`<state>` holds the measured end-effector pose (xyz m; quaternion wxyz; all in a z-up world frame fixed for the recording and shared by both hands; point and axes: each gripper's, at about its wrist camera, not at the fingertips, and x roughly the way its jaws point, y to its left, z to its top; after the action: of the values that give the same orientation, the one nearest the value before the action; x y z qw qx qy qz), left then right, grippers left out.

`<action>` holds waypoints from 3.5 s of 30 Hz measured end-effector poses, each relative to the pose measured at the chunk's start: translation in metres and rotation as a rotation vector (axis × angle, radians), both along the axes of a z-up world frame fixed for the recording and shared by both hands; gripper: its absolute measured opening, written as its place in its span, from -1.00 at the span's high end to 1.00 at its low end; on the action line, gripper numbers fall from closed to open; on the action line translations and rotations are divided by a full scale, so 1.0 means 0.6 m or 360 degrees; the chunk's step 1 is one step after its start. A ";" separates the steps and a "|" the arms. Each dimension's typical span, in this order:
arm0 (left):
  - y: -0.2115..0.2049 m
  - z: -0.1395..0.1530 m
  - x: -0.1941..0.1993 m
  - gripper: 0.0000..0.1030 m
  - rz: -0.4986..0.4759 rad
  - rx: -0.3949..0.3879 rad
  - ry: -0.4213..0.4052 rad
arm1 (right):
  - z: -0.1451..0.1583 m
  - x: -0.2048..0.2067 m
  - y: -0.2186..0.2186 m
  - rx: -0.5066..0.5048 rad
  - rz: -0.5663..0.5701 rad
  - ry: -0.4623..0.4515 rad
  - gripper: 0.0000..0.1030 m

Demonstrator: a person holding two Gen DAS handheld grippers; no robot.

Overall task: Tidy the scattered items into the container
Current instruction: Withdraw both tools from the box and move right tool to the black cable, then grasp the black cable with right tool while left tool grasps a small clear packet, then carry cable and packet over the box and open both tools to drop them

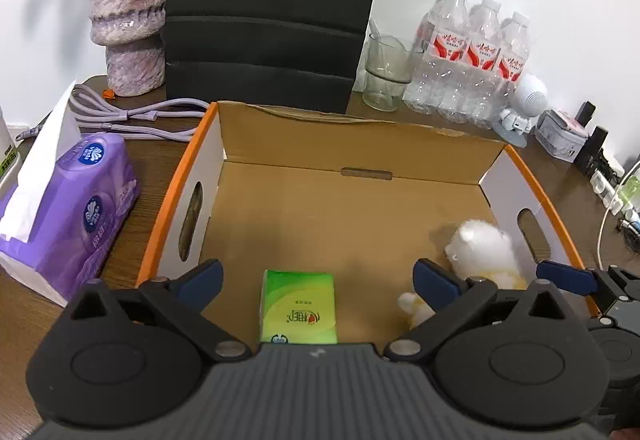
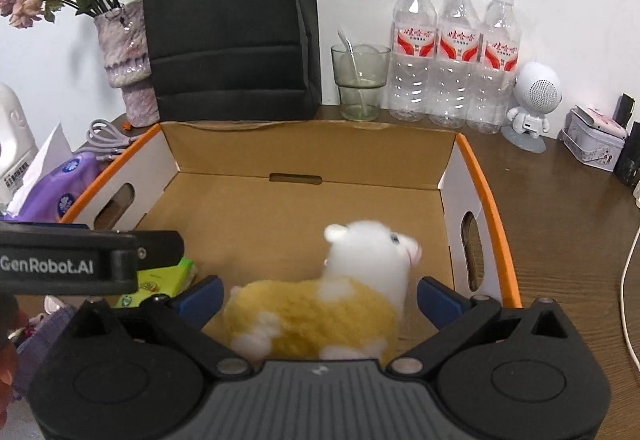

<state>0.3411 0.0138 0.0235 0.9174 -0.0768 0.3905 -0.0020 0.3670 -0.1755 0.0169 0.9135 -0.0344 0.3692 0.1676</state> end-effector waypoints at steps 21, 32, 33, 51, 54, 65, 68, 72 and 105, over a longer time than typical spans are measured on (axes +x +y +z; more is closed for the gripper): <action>0.042 0.026 -0.298 -1.00 -0.0160 0.0040 -0.0404 | 0.035 -0.272 -0.110 0.0084 0.0218 -0.0371 -1.00; 0.046 -0.058 -0.402 -1.00 -0.0063 0.0022 -0.0337 | -0.049 -0.395 -0.109 0.0159 0.0268 -0.0250 -1.00; 0.044 -0.062 -0.405 -1.00 -0.0069 0.0033 -0.0330 | -0.053 -0.397 -0.105 0.0142 0.0277 -0.0241 -1.00; 0.027 -0.057 -0.384 -0.94 -0.0234 0.0028 -0.0390 | -0.086 -0.334 -0.028 0.0033 0.0260 -0.0156 -1.00; 0.007 -0.060 -0.357 -0.75 -0.0342 0.0082 -0.0362 | -0.089 -0.326 -0.021 0.0016 0.0242 -0.0145 -1.00; -0.020 -0.103 -0.267 -0.36 -0.0376 0.0179 -0.0195 | -0.097 -0.303 -0.017 0.0022 0.0191 -0.0114 -1.00; -0.019 -0.110 -0.254 -0.34 -0.0379 0.0189 -0.0170 | -0.100 -0.300 -0.015 0.0027 0.0189 -0.0101 -1.00; -0.019 -0.110 -0.252 -0.09 -0.0407 0.0198 -0.0184 | -0.103 -0.295 -0.013 0.0041 0.0188 -0.0088 -1.00; -0.008 0.058 -0.297 0.62 -0.0378 0.0058 -0.0729 | 0.039 -0.310 -0.065 0.0125 0.0189 -0.0481 -0.72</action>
<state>0.1627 0.0090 0.0581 0.9765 -0.0114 0.1787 -0.1202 0.1809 -0.2147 0.0404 0.9477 -0.0454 0.2180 0.2286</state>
